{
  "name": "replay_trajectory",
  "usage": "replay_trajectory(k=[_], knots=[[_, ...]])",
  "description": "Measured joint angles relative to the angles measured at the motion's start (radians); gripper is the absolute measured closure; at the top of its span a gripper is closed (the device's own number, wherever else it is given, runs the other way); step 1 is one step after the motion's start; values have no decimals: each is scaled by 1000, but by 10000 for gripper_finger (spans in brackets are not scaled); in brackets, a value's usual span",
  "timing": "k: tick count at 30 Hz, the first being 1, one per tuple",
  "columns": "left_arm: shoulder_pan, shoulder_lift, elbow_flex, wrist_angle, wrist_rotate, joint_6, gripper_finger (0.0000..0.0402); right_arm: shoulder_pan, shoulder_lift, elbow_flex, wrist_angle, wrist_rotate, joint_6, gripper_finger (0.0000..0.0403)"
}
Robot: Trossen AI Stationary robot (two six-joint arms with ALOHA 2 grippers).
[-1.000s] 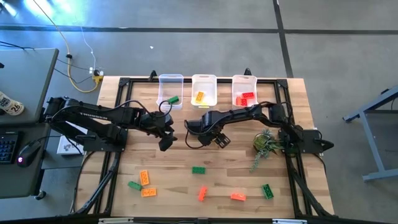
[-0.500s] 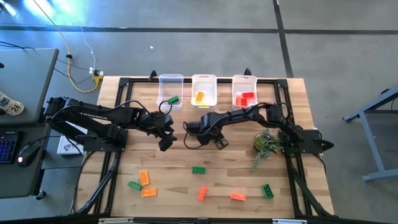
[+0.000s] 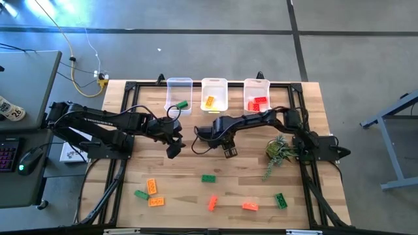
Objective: Sort & place blocks by color
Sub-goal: Put the yellow game piece into the left white bin
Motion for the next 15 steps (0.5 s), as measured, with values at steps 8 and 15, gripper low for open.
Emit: replay_trajectory(k=[8, 15], knots=[[0, 0, 0, -1, -3, 8, 172, -41, -97, 1, 35, 76, 98, 292], [0, -18, 0, -41, -3, 31, 172, -112, -169, 1, 106, 106, 132, 292]])
